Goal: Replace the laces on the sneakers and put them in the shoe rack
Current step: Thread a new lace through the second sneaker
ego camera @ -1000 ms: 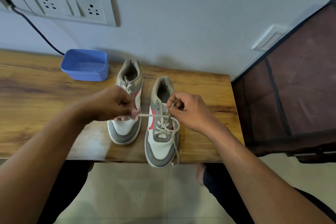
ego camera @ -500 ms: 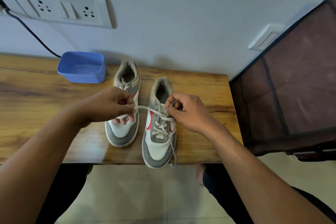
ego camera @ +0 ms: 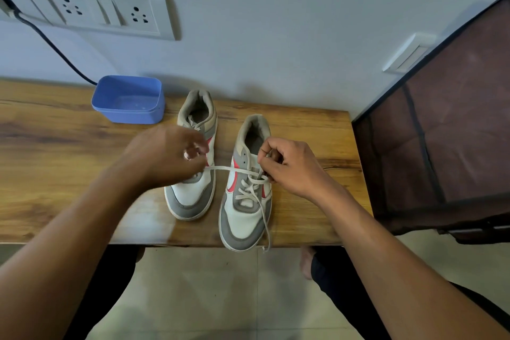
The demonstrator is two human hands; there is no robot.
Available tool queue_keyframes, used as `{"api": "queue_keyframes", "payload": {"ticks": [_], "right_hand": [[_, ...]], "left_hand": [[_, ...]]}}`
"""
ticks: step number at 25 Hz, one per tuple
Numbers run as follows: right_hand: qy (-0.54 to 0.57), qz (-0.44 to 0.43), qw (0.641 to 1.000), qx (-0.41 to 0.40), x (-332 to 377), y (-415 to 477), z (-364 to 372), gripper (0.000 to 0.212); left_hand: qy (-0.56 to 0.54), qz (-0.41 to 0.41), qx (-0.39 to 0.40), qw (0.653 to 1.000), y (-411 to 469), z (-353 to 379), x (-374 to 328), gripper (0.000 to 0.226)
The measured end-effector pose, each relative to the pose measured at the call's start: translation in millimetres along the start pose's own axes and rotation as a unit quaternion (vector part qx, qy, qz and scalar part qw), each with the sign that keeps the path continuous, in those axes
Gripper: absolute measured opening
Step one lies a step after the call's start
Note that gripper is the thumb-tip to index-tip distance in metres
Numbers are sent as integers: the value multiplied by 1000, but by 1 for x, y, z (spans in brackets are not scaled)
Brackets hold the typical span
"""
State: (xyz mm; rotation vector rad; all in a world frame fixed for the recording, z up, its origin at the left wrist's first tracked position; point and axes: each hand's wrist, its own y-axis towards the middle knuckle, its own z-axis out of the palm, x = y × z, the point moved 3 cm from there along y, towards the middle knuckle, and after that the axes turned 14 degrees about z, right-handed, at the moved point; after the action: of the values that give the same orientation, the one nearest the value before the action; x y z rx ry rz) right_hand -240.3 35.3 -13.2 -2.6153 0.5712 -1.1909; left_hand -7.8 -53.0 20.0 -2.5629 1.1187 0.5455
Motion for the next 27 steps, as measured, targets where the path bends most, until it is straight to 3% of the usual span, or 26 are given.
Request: {"api": "queue_keyframes", "payload": {"ticks": [3, 5, 8, 12, 15, 17, 20, 24, 27], "right_hand": [[-12, -4, 1000, -5, 1, 0, 1, 6], [-19, -6, 1000, -6, 2, 0, 1, 6], [-22, -5, 1000, -9, 0, -1, 1, 6], [1, -3, 1000, 0, -3, -1, 0, 6], [9, 0, 1000, 5, -3, -2, 0, 6], [6, -2, 1000, 6, -3, -2, 1, 6], [10, -2, 1000, 13, -4, -2, 0, 5], [1, 1, 1000, 10, -3, -2, 0, 4], [-12, -4, 1000, 8, -2, -2, 1, 7]], "left_hand": [[14, 103, -51, 993, 9, 24, -28, 16], [-8, 128, -58, 990, 12, 47, -37, 18], [-27, 110, -68, 991, 18, 59, -37, 8], [-131, 40, -112, 984, 25, 31, -20, 7], [-182, 80, -59, 978, 23, 36, -35, 7], [-157, 69, -53, 984, 24, 38, -33, 6], [-110, -4, -110, 988, 22, 20, -12, 11], [-148, 66, -3, 987, 17, 25, -32, 11], [-180, 2, -97, 979, 13, 3, -10, 11]]}}
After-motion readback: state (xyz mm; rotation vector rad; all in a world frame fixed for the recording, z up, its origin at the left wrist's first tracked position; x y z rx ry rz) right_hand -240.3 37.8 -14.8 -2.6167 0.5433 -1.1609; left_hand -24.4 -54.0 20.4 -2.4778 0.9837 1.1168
